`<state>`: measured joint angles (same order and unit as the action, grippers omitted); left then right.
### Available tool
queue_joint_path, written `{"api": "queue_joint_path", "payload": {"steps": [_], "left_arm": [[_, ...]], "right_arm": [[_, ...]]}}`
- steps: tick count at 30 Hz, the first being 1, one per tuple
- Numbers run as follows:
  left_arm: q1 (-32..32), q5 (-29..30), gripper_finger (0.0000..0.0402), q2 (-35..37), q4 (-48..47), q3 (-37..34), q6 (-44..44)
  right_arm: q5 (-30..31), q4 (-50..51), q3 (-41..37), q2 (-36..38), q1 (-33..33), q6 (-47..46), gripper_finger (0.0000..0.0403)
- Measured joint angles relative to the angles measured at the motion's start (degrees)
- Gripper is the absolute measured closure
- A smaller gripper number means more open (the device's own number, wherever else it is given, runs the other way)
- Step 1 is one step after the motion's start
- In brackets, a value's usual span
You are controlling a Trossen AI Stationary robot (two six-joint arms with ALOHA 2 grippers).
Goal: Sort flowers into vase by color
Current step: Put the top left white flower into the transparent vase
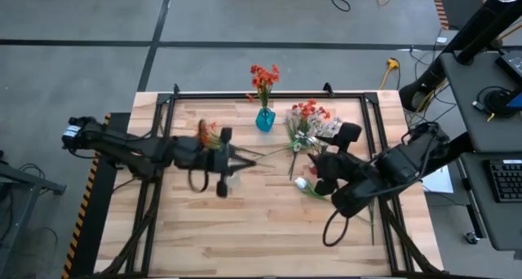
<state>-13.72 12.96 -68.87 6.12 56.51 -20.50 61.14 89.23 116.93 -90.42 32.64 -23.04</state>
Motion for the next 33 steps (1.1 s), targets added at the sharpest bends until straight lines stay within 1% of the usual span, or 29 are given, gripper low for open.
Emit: {"api": "queue_joint_path", "payload": {"steps": [4, 9, 11, 16, 20, 23, 25, 28, 31, 33], "left_arm": [[-6.2, 5.1, 0.0401, 0.6, 5.6, 0.0, -3.5], [-10.7, 5.6, 0.0401, 0.6, 12.5, 0.0, -5.4], [-11.4, 5.6, 0.0401, -0.1, 14.5, 0.0, -5.9], [-12.3, 5.6, 0.0401, -2.8, 19.4, -1.8, -6.0], [-12.6, 5.6, 0.0401, -4.4, 30.3, -5.2, -8.6], [-12.6, 5.6, 0.0401, -5.0, 41.2, -8.1, -12.3], [-12.6, 5.6, 0.0401, -5.0, 46.6, -9.4, -14.7], [-12.5, 5.6, 0.0401, -4.8, 50.0, -10.4, -15.6], [-12.4, 5.6, 0.0401, -4.8, 51.5, -10.5, -15.7], [-12.4, 5.6, 0.0401, -5.0, 51.6, -10.3, -15.7]], "right_arm": [[0.4, -3.8, -5.5, 2.1, 0.0, -0.7, 0.017], [-0.1, -14.3, -11.7, 5.5, 0.8, 3.4, 0.017], [-1.5, -19.8, -14.2, 6.9, 1.2, 5.7, 0.017], [-7.7, -34.5, -21.2, 8.9, 1.7, 12.5, 0.017], [-8.1, -45.0, -25.7, 9.0, 1.7, 19.1, 0.017], [-8.4, -53.0, -27.6, 9.1, 1.7, 24.3, 0.017], [-9.2, -59.1, -29.0, 9.0, 1.7, 28.4, 0.017], [-13.4, -68.7, -31.3, 8.9, 1.2, 33.6, 0.017], [-21.2, -79.0, -34.3, 8.9, -0.3, 37.3, 0.017], [-26.4, -84.7, -36.1, 8.9, -1.9, 38.1, 0.0169]]}}
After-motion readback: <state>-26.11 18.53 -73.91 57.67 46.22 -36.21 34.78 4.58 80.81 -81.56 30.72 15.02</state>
